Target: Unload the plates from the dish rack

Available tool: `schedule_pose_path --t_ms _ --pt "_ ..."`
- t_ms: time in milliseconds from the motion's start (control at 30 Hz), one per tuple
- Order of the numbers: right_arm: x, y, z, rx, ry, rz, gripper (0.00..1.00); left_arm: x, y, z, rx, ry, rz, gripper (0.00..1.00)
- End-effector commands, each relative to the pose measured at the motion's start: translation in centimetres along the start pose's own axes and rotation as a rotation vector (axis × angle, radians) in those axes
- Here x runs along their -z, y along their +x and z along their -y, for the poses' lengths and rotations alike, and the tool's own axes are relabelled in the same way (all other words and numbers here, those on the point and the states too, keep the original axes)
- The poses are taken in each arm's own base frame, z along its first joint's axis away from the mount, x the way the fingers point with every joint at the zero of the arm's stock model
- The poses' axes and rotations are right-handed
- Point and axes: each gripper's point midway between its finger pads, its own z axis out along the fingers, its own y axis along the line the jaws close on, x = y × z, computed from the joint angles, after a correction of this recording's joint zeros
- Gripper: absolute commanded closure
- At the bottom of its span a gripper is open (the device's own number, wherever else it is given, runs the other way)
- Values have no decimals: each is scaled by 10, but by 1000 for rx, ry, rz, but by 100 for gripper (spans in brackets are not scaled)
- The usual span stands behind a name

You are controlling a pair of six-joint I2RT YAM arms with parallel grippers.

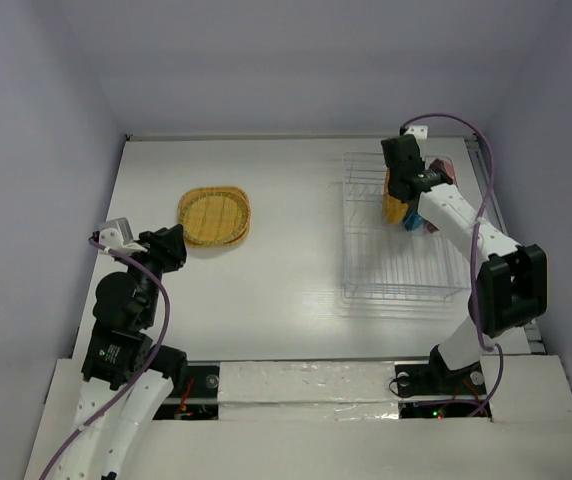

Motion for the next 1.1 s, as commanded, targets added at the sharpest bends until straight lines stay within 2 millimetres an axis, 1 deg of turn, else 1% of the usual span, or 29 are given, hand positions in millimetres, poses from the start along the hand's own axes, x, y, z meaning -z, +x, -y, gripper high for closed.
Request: schedule_pose_path --t_ms 0,33,100,133,167,200,233,267,300,333,367,400,433,467,500,533,600,633,667,700,767,800,833,867,967,1000,1067 --pt "57 -106 25 -148 40 302 100 0 -7 5 10 22 30 65" --pt "65 -116 30 -154 41 326 100 0 -7 5 12 23 31 65" --pt "73 -125 34 -166 45 347 100 0 -7 5 13 24 33 65" --pt "78 -127 32 -166 35 355 100 0 -7 5 11 24 33 65" --pt "86 -135 37 -184 33 376 100 0 -7 5 12 22 30 65" --pt "90 -137 38 -189 26 379 100 0 -7 5 12 22 30 65" --pt "97 -140 36 -201 6 391 100 0 -7 5 10 22 30 65" --pt "110 -144 34 -216 -38 412 100 -1 -6 5 10 22 29 65" --pt "117 -146 34 -229 -67 418 100 -1 -7 5 10 22 30 65" --pt "124 -146 26 -252 -122 421 100 -1 -6 5 11 22 29 65" --pt "141 -148 11 -259 -246 432 100 -1 -7 5 12 22 30 65" --pt "142 -140 -1 -260 -312 413 100 -1 -6 5 10 22 29 65" --pt "150 -134 -19 -278 -403 396 100 -1 -7 5 12 22 30 65" --pt "164 -125 -46 -257 -530 369 100 -1 -6 5 10 22 29 65" --pt "170 -118 -59 -256 -584 353 100 -2 -6 5 9 21 27 65" --pt "172 -104 -75 -250 -630 318 100 -2 -5 5 9 20 25 65" --pt "194 -88 -111 -228 -784 279 100 -3 -4 5 9 17 19 65" --pt "198 -73 -127 -230 -839 231 100 -4 -3 4 6 16 17 65" --pt "206 -65 -140 -227 -897 210 100 -5 -2 4 6 13 11 65" --pt "227 -56 -161 -211 -1011 195 100 -6 0 4 5 11 6 65" --pt "240 -29 -187 -173 -1113 113 100 -7 0 4 4 9 2 65" --pt "248 -12 -204 -146 -1154 72 100 -7 1 3 4 8 -1 65" --pt "256 -5 -210 -127 -1189 56 100 -7 2 3 3 7 -2 65" --pt "258 13 -220 -93 -1215 12 100 -7 1 3 4 7 -2 65" --pt "263 40 -234 -62 -1248 -29 100 -8 4 2 3 3 -12 65" --pt "260 55 -239 -49 -1276 -66 100 -9 5 2 1 0 -17 65" --pt "264 75 -246 -35 -1310 -108 100 -10 6 2 -1 -3 -24 65"
